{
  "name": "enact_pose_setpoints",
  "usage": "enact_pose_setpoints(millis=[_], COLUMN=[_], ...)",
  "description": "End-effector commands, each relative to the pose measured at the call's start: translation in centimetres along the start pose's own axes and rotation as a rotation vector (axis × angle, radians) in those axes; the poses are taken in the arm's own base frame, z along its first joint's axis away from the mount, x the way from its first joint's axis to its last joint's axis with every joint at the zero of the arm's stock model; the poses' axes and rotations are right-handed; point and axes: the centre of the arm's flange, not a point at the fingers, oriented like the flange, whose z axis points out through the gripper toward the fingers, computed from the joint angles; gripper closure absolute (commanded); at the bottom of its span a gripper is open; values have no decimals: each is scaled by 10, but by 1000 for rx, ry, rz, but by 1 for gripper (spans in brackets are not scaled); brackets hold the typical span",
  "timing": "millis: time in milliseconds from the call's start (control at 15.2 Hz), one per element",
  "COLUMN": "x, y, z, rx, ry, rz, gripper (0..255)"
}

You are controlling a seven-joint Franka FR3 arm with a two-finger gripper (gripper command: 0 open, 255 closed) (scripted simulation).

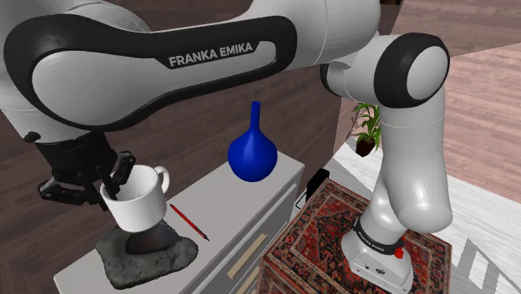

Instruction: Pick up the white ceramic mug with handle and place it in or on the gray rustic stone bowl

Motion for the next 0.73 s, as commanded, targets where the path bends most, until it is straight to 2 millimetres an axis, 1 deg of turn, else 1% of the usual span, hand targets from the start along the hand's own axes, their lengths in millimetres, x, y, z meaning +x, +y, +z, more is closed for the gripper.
enact_pose_setpoints(millis=[0, 462, 660], x=[0, -2, -2], y=[0, 0, 0], z=[11, 49, 49], rx=[1, 1, 1], ry=[1, 1, 1], rz=[0, 0, 0], gripper=[255, 255, 255])
